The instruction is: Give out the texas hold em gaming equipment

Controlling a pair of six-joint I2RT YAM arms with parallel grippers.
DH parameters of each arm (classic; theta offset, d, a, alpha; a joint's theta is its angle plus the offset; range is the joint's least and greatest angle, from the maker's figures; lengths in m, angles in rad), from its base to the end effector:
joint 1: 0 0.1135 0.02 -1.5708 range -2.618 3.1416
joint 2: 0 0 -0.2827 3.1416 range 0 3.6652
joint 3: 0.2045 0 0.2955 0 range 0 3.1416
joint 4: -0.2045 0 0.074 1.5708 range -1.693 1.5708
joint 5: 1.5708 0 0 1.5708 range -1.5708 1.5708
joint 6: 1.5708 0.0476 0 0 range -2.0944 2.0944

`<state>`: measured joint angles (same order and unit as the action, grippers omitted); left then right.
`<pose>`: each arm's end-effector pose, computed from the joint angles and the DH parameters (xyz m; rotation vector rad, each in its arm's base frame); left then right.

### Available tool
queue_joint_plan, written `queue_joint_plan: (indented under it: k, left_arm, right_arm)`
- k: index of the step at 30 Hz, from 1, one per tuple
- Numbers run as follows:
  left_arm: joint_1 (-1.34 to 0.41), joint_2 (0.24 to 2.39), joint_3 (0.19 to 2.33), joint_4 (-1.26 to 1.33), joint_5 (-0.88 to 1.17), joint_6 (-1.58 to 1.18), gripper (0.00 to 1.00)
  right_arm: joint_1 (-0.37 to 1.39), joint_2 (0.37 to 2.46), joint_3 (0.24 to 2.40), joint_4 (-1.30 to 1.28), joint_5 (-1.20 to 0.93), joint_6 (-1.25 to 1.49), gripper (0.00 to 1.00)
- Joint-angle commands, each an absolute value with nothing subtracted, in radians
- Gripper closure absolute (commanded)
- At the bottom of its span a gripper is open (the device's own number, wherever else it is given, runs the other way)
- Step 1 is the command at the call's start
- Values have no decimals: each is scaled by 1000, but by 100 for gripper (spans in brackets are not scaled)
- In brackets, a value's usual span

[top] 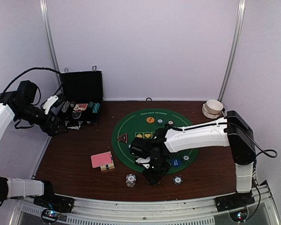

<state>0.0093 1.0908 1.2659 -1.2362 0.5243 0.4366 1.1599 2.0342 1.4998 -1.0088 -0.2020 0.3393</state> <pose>0.2203 -0.0218 0.3732 0.6980 2.3963 -0.5081 0.1627 0.3973 0.1501 1.2060 -2.7619 -0.2519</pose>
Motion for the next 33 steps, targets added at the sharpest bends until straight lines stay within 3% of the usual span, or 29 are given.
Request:
queue_joint_plan:
  k: [1,16,26,33]
  left_arm:
    - [5,1089,1292,-1237,541,449,3]
    - [5,1088,1294,-1237,543,452,3]
    - [5,1089,1294,-1238,545,454,2]
    - [5,1094,1296,-1236,548,454,2]
  right_arm:
    - [1146,1964,1528,-1048,-164,332,68]
    - [926,1870,1397,-1009,-115,327,71]
    - [872,1885,1395,-994,-96,320,72]
    - [713,1811,1404,-1032,-32,305,72]
